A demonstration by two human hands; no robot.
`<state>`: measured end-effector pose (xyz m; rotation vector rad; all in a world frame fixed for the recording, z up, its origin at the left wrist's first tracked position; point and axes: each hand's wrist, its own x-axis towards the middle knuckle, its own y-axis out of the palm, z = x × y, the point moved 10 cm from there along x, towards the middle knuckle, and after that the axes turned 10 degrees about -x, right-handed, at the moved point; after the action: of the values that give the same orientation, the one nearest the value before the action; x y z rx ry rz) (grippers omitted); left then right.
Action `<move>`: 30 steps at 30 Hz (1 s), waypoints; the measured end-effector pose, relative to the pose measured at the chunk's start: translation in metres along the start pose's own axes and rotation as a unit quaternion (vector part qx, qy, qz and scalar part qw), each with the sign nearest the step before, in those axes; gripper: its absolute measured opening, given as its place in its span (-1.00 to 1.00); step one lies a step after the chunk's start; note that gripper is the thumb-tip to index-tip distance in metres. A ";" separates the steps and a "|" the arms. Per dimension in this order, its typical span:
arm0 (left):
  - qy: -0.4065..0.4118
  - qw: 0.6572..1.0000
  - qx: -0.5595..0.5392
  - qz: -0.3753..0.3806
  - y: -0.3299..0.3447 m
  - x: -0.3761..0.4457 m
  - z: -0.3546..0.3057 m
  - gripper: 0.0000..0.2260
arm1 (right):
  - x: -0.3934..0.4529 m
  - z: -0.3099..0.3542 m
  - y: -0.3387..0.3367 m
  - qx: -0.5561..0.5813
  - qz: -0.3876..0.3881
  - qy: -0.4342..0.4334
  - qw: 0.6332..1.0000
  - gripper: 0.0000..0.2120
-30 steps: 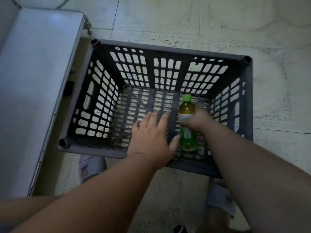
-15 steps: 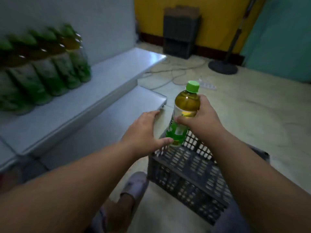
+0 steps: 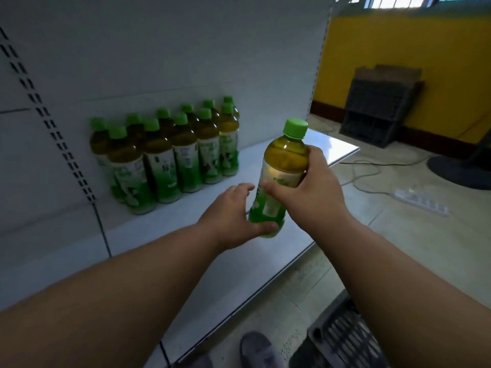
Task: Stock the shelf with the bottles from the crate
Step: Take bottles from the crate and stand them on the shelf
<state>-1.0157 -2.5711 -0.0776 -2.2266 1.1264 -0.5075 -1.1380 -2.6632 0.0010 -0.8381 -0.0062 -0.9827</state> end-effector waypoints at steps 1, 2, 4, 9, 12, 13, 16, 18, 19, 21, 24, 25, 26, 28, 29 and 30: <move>-0.002 1.000 0.004 0.002 0.004 0.011 0.004 -0.08 | 0.009 -0.004 0.006 -0.002 0.001 -0.004 1.000 -0.26; -0.006 1.000 0.004 -0.001 0.008 0.028 0.012 -0.08 | 0.022 -0.011 0.016 -0.004 0.005 -0.009 1.000 -0.25; -0.017 1.000 -0.008 -0.009 0.016 0.057 0.025 -0.09 | 0.048 -0.024 0.033 -0.010 0.012 -0.016 1.000 -0.22; -0.033 0.999 0.040 -0.015 0.035 0.115 0.057 -0.05 | 0.107 -0.061 0.068 -0.015 0.018 0.018 1.000 -0.21; -0.062 0.991 0.118 -0.019 0.043 0.134 0.078 -0.13 | 0.138 -0.071 0.085 -0.025 0.032 0.023 0.999 -0.21; -0.058 0.988 0.143 -0.027 0.044 0.138 0.079 -0.22 | 0.148 -0.073 0.090 -0.026 0.035 0.022 0.999 -0.21; -0.034 0.981 0.180 -0.068 0.044 0.153 0.083 -0.25 | 0.170 -0.077 0.103 -0.021 0.038 0.025 0.999 -0.22; -0.046 0.976 0.200 -0.072 0.047 0.161 0.094 -0.24 | 0.177 -0.082 0.113 -0.009 0.047 0.032 0.998 -0.24; -0.050 0.973 0.210 -0.075 0.049 0.164 0.097 -0.26 | 0.178 -0.086 0.119 -0.004 0.057 0.035 0.998 -0.26; -0.060 0.970 0.222 -0.074 0.051 0.167 0.103 -0.23 | 0.173 -0.096 0.135 -0.011 0.088 0.043 0.995 -0.34; -0.075 0.970 0.228 -0.044 0.055 0.169 0.107 -0.24 | 0.164 -0.112 0.150 -0.045 0.115 0.039 0.992 -0.46; -0.077 0.968 0.236 -0.041 0.055 0.169 0.105 -0.24 | 0.165 -0.115 0.152 -0.050 0.112 0.035 0.992 -0.48; -0.081 0.965 0.249 -0.037 0.055 0.169 0.104 -0.25 | 0.169 -0.116 0.154 -0.056 0.109 0.030 0.992 -0.49; -0.093 0.960 0.262 -0.019 0.058 0.170 0.105 -0.25 | 0.181 -0.115 0.160 -0.074 0.105 0.015 0.992 -0.48; -0.099 0.959 0.266 -0.006 0.060 0.170 0.107 -0.25 | 0.187 -0.114 0.164 -0.079 0.103 0.012 0.991 -0.47; -0.106 0.957 0.271 0.004 0.062 0.170 0.109 -0.25 | 0.194 -0.113 0.169 -0.078 0.101 0.010 0.992 -0.46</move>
<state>-0.8938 -2.7037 -0.1883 -1.7467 0.7695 -0.4899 -0.9416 -2.8283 -0.1121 -0.9524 0.1727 -0.8073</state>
